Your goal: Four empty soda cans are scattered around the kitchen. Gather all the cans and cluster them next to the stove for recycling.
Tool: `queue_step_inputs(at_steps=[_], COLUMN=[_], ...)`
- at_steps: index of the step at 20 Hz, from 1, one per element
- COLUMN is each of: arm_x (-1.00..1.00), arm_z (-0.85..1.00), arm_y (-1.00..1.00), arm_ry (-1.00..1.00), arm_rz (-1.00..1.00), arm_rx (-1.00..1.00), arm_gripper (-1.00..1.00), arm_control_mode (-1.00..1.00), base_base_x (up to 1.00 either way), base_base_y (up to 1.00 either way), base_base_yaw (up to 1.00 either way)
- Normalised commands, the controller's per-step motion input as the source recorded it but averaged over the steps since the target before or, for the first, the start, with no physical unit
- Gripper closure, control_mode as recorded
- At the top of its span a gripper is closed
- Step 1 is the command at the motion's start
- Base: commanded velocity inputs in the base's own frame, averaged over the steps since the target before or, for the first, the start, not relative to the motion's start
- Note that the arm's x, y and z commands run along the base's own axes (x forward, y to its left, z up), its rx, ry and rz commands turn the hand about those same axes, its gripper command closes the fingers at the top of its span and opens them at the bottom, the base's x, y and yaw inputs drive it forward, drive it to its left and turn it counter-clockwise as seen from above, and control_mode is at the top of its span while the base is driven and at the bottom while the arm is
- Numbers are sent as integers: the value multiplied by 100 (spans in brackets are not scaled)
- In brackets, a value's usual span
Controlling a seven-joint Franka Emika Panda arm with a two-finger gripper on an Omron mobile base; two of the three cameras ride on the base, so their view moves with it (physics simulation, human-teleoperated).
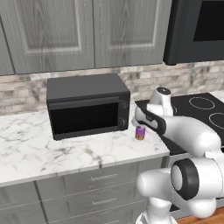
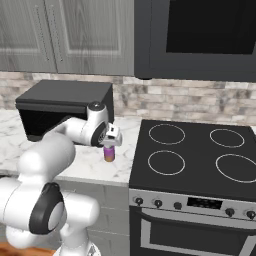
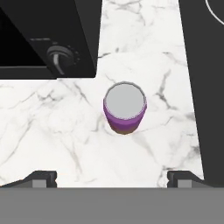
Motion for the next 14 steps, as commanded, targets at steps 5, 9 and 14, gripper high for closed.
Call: queue_step_inputs(at_steps=[5,9,14], arm_x=[10,15,19], arm_z=[-8,-14,-16], arm_y=[-3,-1,0], arm_ry=[1,3,5], arm_rz=[0,0,0], arm_rx=[0,0,0], arm_gripper=[-100,-100,-100], arm_control_mode=[-100,-100,-100], base_base_x=[0,0,0], base_base_y=[0,0,0], base_base_yaw=[0,0,0])
